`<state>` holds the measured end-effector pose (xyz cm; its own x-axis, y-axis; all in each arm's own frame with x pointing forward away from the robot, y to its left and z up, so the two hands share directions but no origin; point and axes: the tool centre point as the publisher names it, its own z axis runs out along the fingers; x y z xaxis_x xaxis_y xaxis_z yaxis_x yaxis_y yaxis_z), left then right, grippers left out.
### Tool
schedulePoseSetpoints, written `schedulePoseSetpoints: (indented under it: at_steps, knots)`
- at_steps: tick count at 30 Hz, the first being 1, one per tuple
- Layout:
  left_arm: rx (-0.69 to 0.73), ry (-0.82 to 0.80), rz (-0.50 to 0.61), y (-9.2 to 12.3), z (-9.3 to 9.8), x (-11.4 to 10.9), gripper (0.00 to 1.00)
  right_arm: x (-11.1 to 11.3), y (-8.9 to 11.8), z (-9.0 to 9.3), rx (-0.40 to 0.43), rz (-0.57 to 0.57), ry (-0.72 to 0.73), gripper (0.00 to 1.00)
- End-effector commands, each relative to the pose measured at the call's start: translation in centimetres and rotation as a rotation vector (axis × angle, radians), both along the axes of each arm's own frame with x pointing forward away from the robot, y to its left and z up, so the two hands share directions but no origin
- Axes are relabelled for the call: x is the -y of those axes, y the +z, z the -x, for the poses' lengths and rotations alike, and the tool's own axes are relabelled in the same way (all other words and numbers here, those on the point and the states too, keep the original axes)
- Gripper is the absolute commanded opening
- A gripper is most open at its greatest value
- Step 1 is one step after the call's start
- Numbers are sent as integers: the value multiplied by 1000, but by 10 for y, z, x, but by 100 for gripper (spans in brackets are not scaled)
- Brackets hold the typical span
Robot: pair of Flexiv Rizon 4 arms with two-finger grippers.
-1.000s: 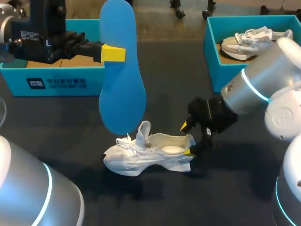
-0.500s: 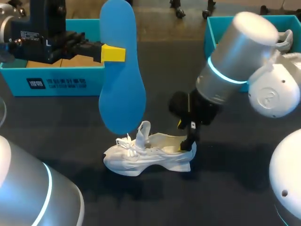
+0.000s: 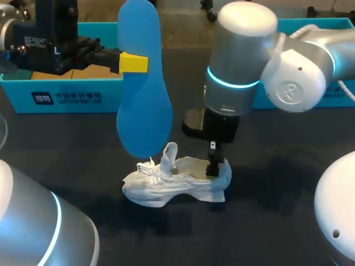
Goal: Take the shoe out of the shoebox, open the shoe tongue, remove and reinsert the insole, then place the shoe into the shoebox
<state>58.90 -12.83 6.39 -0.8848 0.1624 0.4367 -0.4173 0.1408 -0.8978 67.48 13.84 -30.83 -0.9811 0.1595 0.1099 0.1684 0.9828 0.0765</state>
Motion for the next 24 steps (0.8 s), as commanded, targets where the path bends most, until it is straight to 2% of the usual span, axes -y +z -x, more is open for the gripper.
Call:
schedulePoseSetpoints:
  at_steps: [1,6,15,21,24]
  knots:
    - [0,-5,-1,0,-3,2,0,-7,-1,8,-18,138,-9,100]
    - [0,-5,-1,0,-3,2,0,-8,-3,12,-2,108,-30,100]
    - [0,-5,-1,0,-3,2,0,-20,7,3,2,165,8,100]
    - [0,-5,-1,0,-3,2,0,-28,6,-6,11,173,12,100]
    - [0,-5,-1,0,-3,2,0,-30,0,-17,21,172,37,100]
